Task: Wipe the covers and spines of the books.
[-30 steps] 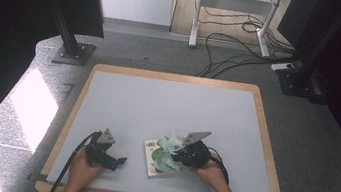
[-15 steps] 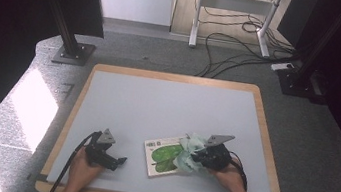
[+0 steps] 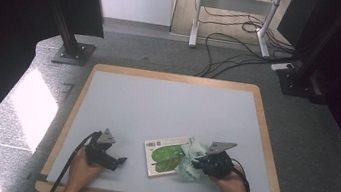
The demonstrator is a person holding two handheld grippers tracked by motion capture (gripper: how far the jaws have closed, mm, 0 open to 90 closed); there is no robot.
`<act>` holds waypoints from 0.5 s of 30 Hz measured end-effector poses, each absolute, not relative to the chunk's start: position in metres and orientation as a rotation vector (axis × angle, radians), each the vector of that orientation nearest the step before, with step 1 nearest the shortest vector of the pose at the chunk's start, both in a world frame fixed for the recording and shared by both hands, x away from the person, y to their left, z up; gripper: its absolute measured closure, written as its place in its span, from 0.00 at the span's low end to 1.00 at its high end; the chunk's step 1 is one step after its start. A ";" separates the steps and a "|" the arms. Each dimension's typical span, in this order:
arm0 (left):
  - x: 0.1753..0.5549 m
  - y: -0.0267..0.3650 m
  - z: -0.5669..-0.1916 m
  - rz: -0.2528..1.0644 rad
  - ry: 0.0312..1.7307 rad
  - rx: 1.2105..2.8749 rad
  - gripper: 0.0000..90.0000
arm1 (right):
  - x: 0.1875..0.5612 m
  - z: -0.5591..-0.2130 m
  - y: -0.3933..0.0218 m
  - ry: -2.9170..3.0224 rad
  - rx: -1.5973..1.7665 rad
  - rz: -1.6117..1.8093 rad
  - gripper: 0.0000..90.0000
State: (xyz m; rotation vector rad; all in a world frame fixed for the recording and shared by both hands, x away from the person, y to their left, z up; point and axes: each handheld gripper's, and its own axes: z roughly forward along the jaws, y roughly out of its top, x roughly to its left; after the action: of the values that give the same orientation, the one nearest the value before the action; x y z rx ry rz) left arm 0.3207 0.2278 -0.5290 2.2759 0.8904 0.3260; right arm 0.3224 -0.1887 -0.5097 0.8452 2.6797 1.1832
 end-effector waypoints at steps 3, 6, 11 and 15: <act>0.321 0.228 -0.529 0.326 0.890 2.276 0.00 | 0.321 -0.510 -0.178 2.704 0.809 1.201 0.89; 0.321 0.228 -0.529 0.326 0.890 2.276 0.00 | 0.320 -0.509 -0.162 2.730 0.762 1.213 0.89; 0.321 0.228 -0.529 0.326 0.890 2.276 0.00 | 0.319 -0.508 -0.135 2.768 0.680 1.228 0.89; 0.321 0.228 -0.529 0.327 0.890 2.276 0.00 | 0.318 -0.508 -0.116 2.793 0.637 1.249 0.89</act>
State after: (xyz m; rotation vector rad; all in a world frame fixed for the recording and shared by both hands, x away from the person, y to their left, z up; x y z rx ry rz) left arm 0.3206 0.2278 -0.5290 2.2760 0.8903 0.3269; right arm 0.3180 -0.1164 -0.5082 0.6371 2.7929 1.2490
